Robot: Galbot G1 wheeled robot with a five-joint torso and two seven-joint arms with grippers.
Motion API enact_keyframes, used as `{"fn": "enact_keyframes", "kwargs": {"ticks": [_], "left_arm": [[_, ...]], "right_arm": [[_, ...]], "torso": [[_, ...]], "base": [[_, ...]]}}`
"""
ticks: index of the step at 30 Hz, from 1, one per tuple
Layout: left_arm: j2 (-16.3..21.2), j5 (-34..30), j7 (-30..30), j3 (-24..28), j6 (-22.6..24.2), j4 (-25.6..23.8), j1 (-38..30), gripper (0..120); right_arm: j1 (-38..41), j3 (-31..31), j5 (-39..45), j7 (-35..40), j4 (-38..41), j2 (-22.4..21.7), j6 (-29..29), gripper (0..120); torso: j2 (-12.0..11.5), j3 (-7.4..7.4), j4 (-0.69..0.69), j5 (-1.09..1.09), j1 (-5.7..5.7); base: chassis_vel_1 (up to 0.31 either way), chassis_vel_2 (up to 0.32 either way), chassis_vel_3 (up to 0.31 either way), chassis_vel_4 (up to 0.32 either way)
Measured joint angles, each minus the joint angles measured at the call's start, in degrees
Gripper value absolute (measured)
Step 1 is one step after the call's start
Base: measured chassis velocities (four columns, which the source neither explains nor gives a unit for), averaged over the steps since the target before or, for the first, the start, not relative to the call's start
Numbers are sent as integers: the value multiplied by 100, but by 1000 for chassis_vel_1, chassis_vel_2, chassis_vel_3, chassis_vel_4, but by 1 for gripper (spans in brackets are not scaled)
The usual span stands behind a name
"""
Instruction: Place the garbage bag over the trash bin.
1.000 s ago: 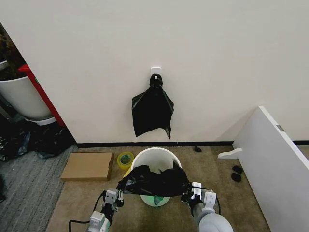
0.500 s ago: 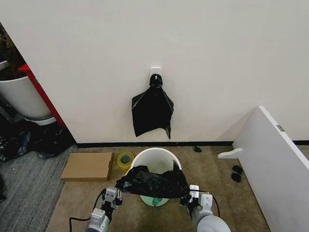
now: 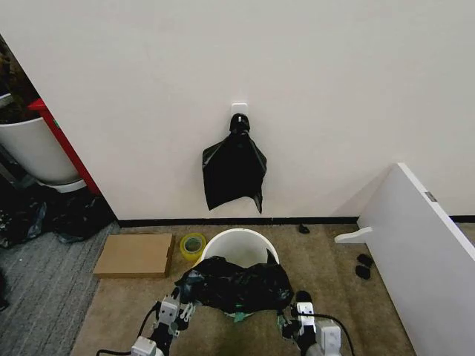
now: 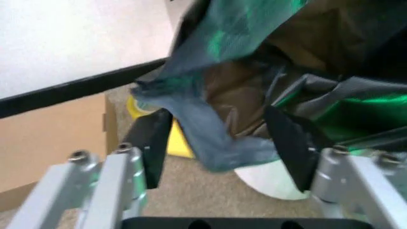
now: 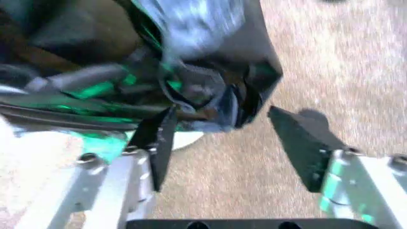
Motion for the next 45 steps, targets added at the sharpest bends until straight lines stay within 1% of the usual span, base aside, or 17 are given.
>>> {"fn": "enact_keyframes", "kwargs": {"ticks": [2,4,7,9,11,18,19,20,24,28,31,32,34,35,37,38,45], "left_arm": [[-29,2,7,-155,-74,-57,136,71],[-114,-62,6,-370,-250,-151,273,81],[-171,-132,5,-498,-324,-225,324,88],[-215,-190,33,-698,-357,-382,401,97],[-218,-212,103,-911,-369,-582,473,100],[-290,-421,139,-1303,-417,-939,523,100],[-424,-466,106,-1357,-445,-971,508,100],[-424,-466,106,-1357,-445,-971,508,100],[-698,-473,89,-1376,-556,-942,527,100],[-819,-421,256,-1513,-913,-825,691,100],[-981,-305,295,-1631,-1073,-795,755,100],[-1018,-267,302,-1648,-1094,-795,766,100],[-1198,-52,339,-1679,-1183,-793,843,100],[-1198,-52,339,-1679,-1183,-793,843,100],[-1323,90,371,-1665,-1233,-793,942,100],[-1411,211,394,-1630,-1277,-783,1017,100],[-1597,456,403,-1540,-1372,-752,1269,100]], "right_arm": [[-114,5,-189,-128,102,-36,138,63],[-246,38,-434,-272,265,-64,357,74],[-306,72,-531,-308,401,-74,424,81],[-432,121,-828,-249,676,-98,412,91],[-616,167,-1163,-232,989,-176,374,98],[-635,474,-1123,-777,1487,-440,333,100],[-338,750,-699,-1169,1504,-574,101,100],[-338,750,-699,-1169,1504,-574,101,100],[426,1128,240,-1848,1260,-904,-320,100],[1345,1269,1093,-2437,809,-1392,-499,100],[2216,915,1475,-2651,102,-1685,-529,100],[2383,832,1542,-2685,-26,-1717,-550,100],[3255,394,1863,-2873,-640,-1817,-716,100],[3255,394,1863,-2873,-640,-1817,-716,100],[3860,83,2046,-3068,-1027,-1870,-843,100],[4352,-224,2116,-3318,-1407,-1902,-934,100],[5738,-1306,1870,-4145,-2673,-1702,-1056,100]], "torso": [[0,0,0,1,0],[0,0,1,0,0],[0,0,1,0,0],[0,0,1,0,0],[0,0,0,0,0],[0,1,-2,0,0],[0,1,0,1,0],[0,1,0,1,0],[0,1,0,2,0],[0,1,1,1,0],[0,2,1,2,0],[0,2,0,2,0],[-1,2,0,2,0],[-1,2,0,2,0],[0,2,2,3,0],[0,2,2,2,1],[-1,2,1,2,1]], "base": [[0,0,0,0],[0,0,0,0],[0,0,0,0],[0,0,0,0],[0,0,0,0],[0,0,0,0],[0,0,0,0],[0,0,0,0],[0,0,0,0],[0,0,0,0],[0,0,0,0],[0,0,0,0],[0,0,0,0],[0,0,0,0],[0,0,0,0],[0,0,0,0],[0,0,0,0]]}}
